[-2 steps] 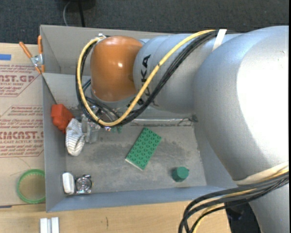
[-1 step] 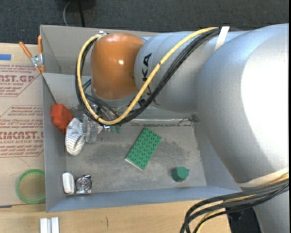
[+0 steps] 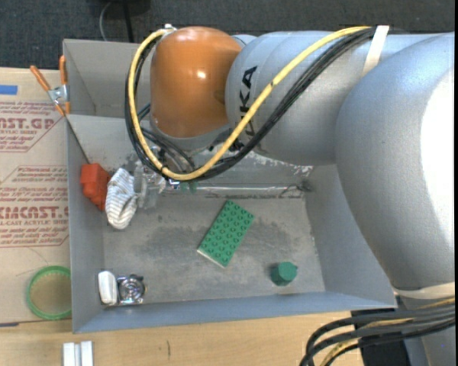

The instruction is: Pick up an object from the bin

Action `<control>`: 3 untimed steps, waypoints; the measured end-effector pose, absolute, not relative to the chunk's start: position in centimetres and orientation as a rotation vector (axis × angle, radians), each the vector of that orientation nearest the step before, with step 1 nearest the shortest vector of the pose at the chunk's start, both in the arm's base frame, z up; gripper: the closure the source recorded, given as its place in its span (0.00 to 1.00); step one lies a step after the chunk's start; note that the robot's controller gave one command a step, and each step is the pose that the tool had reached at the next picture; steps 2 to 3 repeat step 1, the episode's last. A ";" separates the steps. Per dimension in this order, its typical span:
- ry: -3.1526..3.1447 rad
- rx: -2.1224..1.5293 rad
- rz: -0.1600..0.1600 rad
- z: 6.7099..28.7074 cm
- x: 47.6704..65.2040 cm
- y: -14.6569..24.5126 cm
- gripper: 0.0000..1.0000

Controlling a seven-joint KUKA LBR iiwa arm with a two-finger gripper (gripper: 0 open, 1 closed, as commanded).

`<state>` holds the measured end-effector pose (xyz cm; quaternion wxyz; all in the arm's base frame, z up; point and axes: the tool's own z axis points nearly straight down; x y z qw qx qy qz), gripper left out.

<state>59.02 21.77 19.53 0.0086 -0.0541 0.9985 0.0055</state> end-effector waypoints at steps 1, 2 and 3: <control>3.124 -0.203 0.015 14.1 58.7 21.7 1.00; 3.124 -0.203 0.015 14.1 58.7 21.7 1.00; 3.124 -0.203 0.015 14.1 58.7 21.7 1.00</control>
Offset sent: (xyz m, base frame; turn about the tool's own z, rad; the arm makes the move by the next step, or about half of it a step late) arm 0.0002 0.0040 -0.0434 -0.0475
